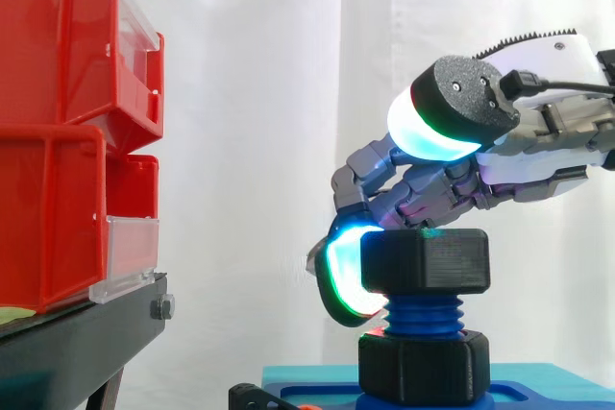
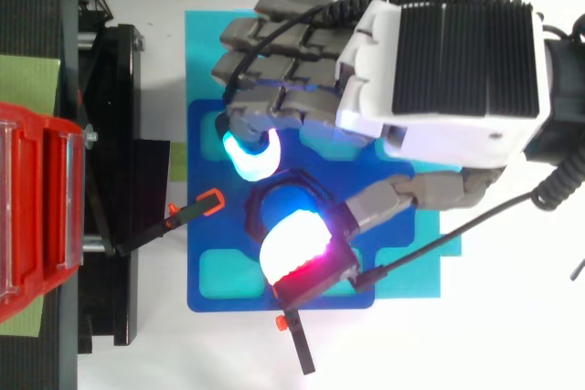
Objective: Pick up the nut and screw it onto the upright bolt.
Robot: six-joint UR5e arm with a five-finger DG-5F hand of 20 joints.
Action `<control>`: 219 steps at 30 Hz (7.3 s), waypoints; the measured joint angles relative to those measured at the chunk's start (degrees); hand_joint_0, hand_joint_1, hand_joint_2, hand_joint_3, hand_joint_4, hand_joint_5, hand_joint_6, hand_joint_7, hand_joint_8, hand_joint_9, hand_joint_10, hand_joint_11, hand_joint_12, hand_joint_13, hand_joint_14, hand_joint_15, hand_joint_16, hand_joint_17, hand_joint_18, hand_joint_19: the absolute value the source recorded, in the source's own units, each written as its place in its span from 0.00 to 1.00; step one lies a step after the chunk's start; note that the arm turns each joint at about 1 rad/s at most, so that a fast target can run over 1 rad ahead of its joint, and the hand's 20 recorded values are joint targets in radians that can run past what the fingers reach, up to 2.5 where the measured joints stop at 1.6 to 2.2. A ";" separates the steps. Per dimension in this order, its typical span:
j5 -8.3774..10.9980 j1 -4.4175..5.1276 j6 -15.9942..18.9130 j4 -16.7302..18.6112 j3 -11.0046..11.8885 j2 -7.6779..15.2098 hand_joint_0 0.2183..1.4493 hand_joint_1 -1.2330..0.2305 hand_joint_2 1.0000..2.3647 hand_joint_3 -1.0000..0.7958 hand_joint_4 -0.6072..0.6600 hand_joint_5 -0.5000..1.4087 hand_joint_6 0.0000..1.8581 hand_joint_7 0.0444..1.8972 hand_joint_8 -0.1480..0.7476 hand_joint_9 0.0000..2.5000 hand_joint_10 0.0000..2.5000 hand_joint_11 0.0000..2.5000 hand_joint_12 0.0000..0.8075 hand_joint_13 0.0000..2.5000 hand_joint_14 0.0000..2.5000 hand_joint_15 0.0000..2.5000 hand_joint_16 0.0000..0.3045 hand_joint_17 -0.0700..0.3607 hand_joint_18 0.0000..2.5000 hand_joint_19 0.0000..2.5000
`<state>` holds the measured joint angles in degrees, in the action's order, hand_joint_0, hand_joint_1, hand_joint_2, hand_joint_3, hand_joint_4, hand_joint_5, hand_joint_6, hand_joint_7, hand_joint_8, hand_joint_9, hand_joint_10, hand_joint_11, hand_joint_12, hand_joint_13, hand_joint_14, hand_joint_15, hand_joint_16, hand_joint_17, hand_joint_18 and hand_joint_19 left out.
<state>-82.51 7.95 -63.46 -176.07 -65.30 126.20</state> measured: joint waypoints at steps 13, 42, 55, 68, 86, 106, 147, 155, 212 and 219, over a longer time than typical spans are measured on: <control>-4.42 -3.63 -0.33 -0.42 0.00 -1.14 0.23 0.68 0.00 0.28 0.71 0.23 0.33 0.63 0.53 0.25 0.00 0.00 0.42 0.17 0.00 0.00 0.16 0.42 0.12 0.00; -5.40 -0.16 -0.99 9.82 1.04 -1.40 0.20 0.75 0.00 0.28 0.64 0.16 0.27 0.33 0.45 0.12 0.00 0.00 0.45 0.07 0.00 0.00 0.19 0.47 0.02 0.00; -2.64 2.18 0.44 7.45 -0.29 -0.96 0.22 0.74 0.00 0.28 0.66 0.16 0.27 0.36 0.45 0.14 0.00 0.00 0.44 0.08 0.00 0.00 0.19 0.46 0.03 0.00; -1.51 2.66 0.47 8.97 -1.64 -0.96 0.22 0.72 0.00 0.28 0.67 0.17 0.27 0.41 0.46 0.16 0.00 0.00 0.43 0.09 0.00 0.00 0.18 0.45 0.04 0.00; -1.68 2.38 0.44 6.70 -3.04 -0.95 0.23 0.70 0.00 0.28 0.71 0.18 0.27 0.43 0.48 0.19 0.00 0.00 0.41 0.11 0.00 0.00 0.17 0.43 0.06 0.00; -1.95 1.02 0.46 6.76 -3.16 -0.98 0.24 0.67 0.00 0.28 0.71 0.22 0.27 0.66 0.49 0.24 0.00 0.00 0.40 0.15 0.00 0.00 0.15 0.41 0.11 0.00; -11.69 -4.89 0.07 3.95 2.29 -3.25 0.22 0.72 0.00 0.28 0.63 0.15 0.27 0.35 0.42 0.10 0.00 0.00 0.44 0.02 0.00 0.00 0.18 0.44 0.00 0.00; -8.45 -1.84 0.16 5.49 0.96 -3.08 0.22 0.73 0.00 0.28 0.63 0.15 0.27 0.34 0.42 0.09 0.00 0.00 0.44 0.02 0.00 0.00 0.18 0.45 0.00 0.00; -7.92 -0.18 3.15 14.93 -4.75 0.88 0.23 0.71 0.00 0.28 0.69 0.19 0.27 0.55 0.46 0.14 0.00 0.00 0.43 0.06 0.00 0.00 0.17 0.44 0.00 0.00; -8.25 -0.67 3.16 14.98 -4.75 0.89 0.24 0.68 0.00 0.28 0.71 0.21 0.27 0.63 0.48 0.20 0.00 0.00 0.41 0.10 0.00 0.00 0.16 0.41 0.02 0.00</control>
<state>-90.77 7.28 -60.29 -161.08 -70.05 127.09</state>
